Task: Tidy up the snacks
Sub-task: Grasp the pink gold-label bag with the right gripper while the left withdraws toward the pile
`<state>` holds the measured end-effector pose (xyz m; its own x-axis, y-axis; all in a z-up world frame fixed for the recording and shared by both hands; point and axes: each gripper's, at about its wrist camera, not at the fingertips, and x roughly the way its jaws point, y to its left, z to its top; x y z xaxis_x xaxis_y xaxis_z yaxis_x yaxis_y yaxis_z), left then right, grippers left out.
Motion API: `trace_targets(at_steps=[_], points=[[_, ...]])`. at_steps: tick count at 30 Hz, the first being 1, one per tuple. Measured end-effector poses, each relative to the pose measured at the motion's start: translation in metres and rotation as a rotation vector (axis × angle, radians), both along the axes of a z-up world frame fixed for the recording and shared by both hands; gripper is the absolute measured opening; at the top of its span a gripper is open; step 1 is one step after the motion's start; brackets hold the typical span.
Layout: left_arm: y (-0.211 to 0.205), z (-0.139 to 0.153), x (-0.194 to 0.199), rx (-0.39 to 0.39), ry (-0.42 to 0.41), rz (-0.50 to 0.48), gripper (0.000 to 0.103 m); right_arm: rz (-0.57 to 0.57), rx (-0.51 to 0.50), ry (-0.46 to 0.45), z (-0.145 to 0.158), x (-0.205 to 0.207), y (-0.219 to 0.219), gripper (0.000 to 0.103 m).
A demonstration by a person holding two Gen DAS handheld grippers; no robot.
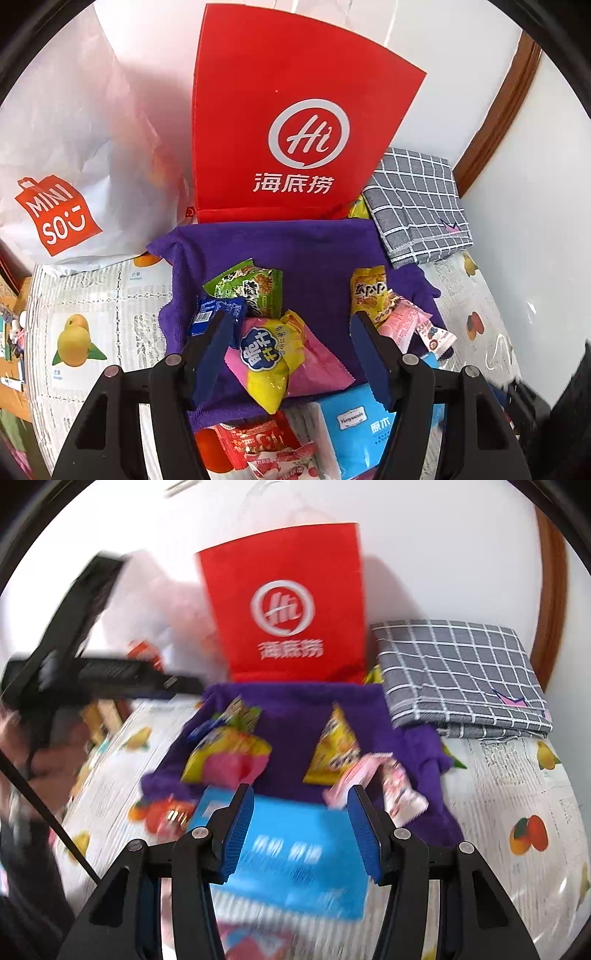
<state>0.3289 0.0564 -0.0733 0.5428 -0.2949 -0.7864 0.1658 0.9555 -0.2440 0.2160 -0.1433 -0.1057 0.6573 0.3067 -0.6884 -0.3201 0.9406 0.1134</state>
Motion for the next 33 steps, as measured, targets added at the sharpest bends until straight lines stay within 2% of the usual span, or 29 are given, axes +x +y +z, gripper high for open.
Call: trace_targets(at_steps=[2,6,13,15,20,24,27,30,33], points=[[-0.001,0.004,-0.003,-0.004,-0.008,-0.005,0.064,0.026,0.019,0.019,0.000,-0.016,0.001,0.054],[-0.002,0.009,-0.008,-0.009,-0.017,-0.014,0.064,0.029,0.067,0.080,-0.010,-0.038,-0.001,0.069],[-0.006,0.017,-0.016,-0.019,-0.025,-0.041,0.064,0.035,0.053,0.174,-0.034,-0.054,0.017,0.069],[-0.007,0.019,-0.018,-0.022,-0.031,-0.045,0.064,0.042,0.007,0.191,-0.041,-0.055,0.027,0.069],[-0.008,0.022,-0.019,-0.027,-0.030,-0.053,0.065,0.021,-0.189,0.185,-0.053,-0.062,0.048,0.069],[-0.008,0.025,-0.022,-0.026,-0.033,-0.057,0.065,0.020,-0.259,0.183,-0.064,-0.076,0.044,0.069],[-0.007,0.027,-0.023,-0.029,-0.041,-0.059,0.065,0.007,-0.244,0.217,-0.073,-0.080,0.033,0.068],[-0.006,0.029,-0.025,-0.032,-0.046,-0.056,0.065,-0.008,-0.185,0.246,-0.082,-0.080,0.023,0.065],[-0.005,0.029,-0.025,-0.030,-0.047,-0.053,0.065,-0.023,-0.114,0.219,-0.085,-0.079,0.019,0.065]])
